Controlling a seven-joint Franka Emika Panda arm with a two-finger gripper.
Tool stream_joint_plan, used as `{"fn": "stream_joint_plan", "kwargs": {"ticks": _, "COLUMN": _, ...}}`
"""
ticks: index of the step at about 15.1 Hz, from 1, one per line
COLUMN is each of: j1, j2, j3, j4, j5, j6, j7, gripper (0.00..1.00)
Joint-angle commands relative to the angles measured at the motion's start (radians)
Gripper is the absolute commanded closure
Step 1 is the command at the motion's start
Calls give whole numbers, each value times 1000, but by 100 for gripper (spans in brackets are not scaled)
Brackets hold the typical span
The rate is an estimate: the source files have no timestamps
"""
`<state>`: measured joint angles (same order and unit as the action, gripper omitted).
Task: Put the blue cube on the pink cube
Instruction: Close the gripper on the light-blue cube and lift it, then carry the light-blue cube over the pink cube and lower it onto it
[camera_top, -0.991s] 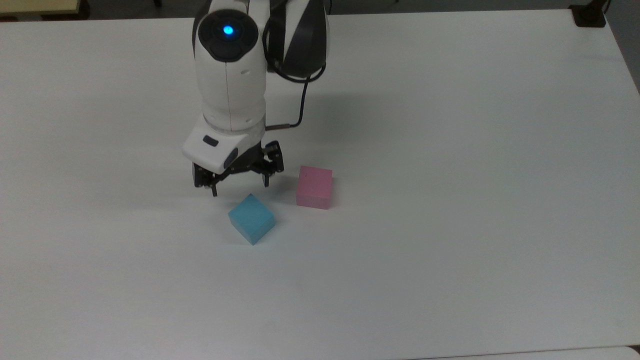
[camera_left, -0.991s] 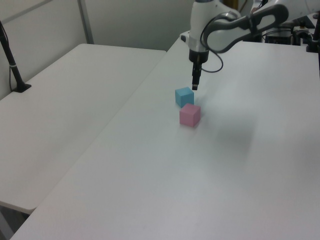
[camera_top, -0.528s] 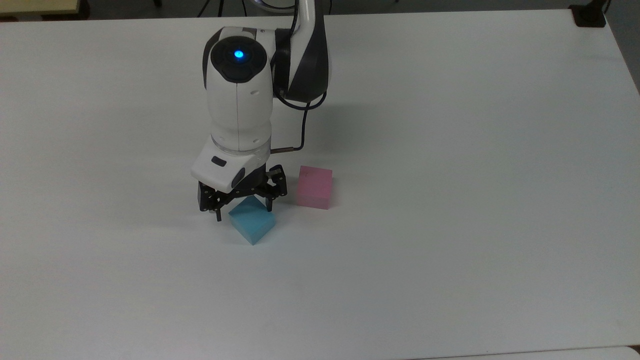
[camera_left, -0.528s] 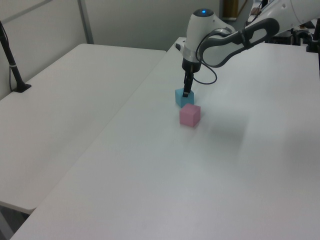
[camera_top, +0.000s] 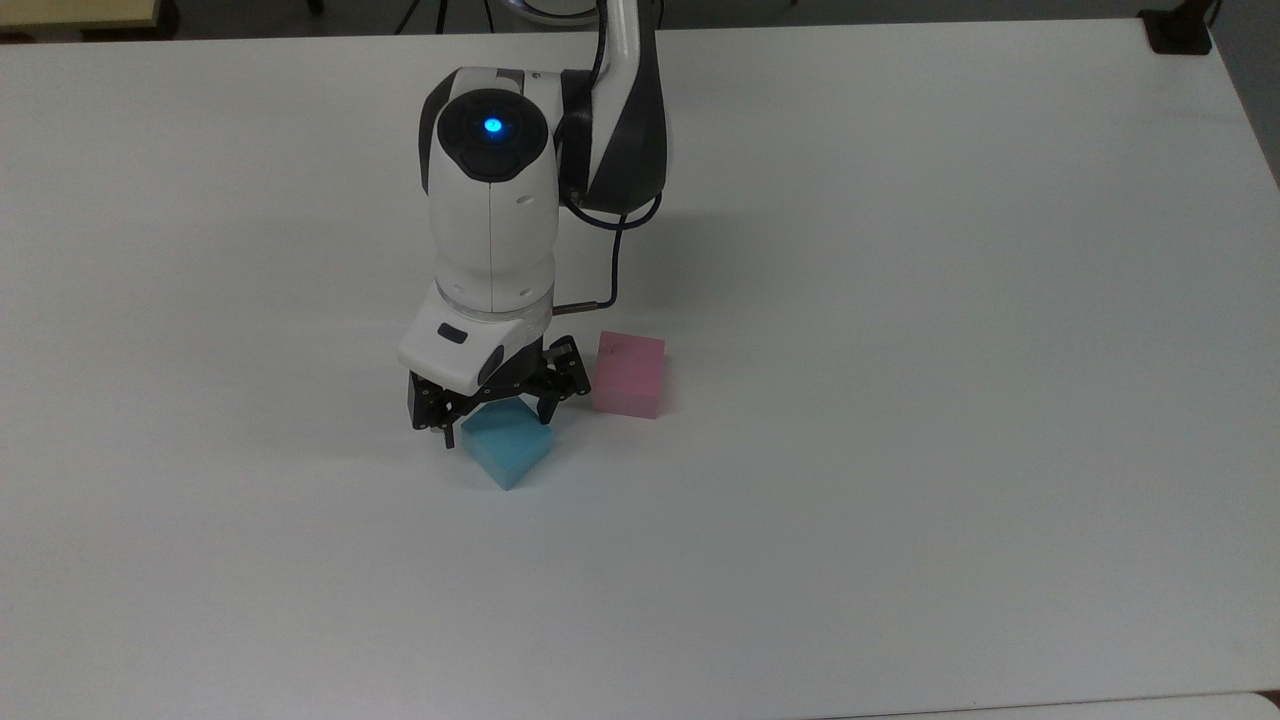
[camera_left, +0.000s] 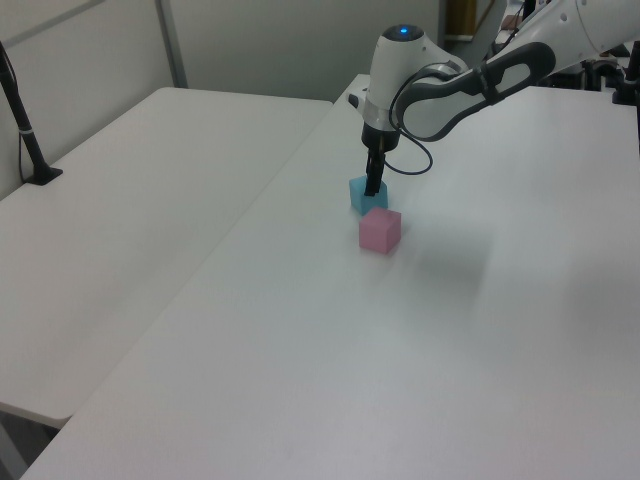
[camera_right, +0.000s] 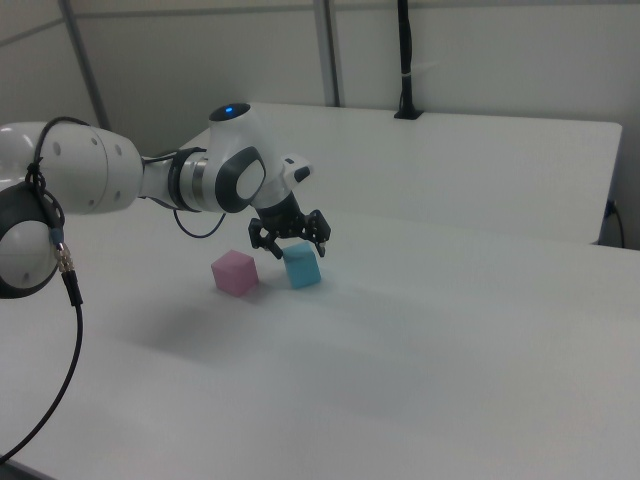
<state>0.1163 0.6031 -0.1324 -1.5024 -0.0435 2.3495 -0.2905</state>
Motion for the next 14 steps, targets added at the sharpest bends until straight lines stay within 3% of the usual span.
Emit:
{"fn": "stream_joint_plan", "kwargs": {"ticks": 1, "j1": 6, "j2": -37, "j3": -10, "j4": 1, "j5": 27, "j6": -30, "j7": -15, "gripper": 0}}
{"fn": "stream_joint_plan", "kwargs": {"ticks": 10, "j1": 11, "j2": 23, "j3": -10, "j4": 7, "j5": 27, "j6": -49, "j7": -35, "gripper": 1}}
{"fn": "stream_joint_plan", "kwargs": {"ticks": 11, "j1": 13, "j2": 24, "j3": -10, "j4": 7, "j5": 28, "j6": -36, "j7": -32, "gripper": 10}}
{"fn": "stream_joint_plan", "kwargs": {"ticks": 13, "j1": 13, "j2": 21, "j3": -9, "j4": 7, "j5": 37, "j6": -35, "j7": -15, "gripper": 38}}
{"fn": "stream_joint_plan", "kwargs": {"ticks": 14, "j1": 14, "j2": 15, "j3": -10, "j4": 7, "j5": 40, "j6": -35, "j7": 7, "gripper": 45}}
